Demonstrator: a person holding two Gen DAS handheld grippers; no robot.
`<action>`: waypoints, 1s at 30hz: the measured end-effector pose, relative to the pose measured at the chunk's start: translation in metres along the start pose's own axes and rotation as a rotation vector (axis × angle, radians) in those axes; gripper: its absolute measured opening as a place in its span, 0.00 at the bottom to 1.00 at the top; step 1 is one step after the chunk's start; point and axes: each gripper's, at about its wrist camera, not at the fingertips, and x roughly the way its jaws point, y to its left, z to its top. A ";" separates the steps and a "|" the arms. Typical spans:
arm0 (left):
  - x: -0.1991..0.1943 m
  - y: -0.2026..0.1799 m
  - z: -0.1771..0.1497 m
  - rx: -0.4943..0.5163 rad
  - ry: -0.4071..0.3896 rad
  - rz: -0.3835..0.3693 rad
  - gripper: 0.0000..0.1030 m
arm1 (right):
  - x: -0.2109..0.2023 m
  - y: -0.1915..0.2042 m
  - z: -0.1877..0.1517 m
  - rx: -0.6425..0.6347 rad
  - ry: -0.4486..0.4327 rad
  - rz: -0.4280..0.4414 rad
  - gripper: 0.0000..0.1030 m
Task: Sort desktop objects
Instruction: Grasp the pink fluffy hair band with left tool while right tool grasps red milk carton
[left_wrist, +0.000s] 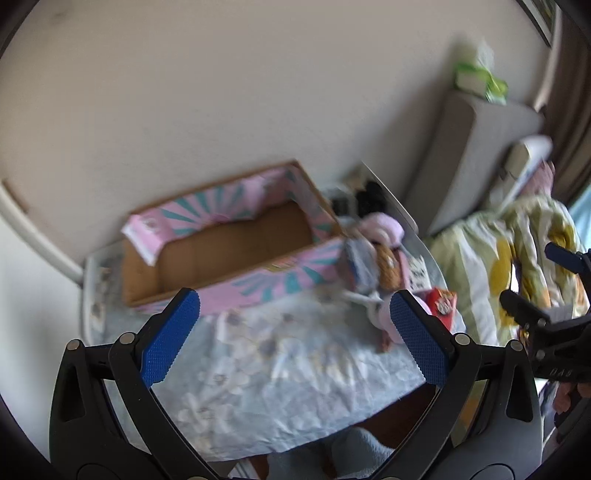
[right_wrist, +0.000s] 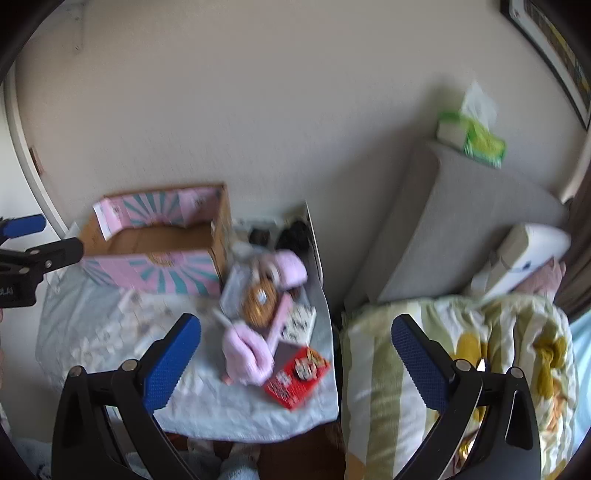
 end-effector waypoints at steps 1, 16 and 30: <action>0.008 -0.010 -0.001 0.019 0.016 -0.014 1.00 | 0.004 -0.002 -0.007 0.000 0.013 0.004 1.00; 0.125 -0.098 -0.025 0.162 0.222 -0.083 1.00 | 0.075 -0.019 -0.084 -0.219 0.094 0.183 1.00; 0.185 -0.105 -0.041 0.088 0.336 -0.121 1.00 | 0.132 -0.011 -0.116 0.016 0.104 0.084 1.00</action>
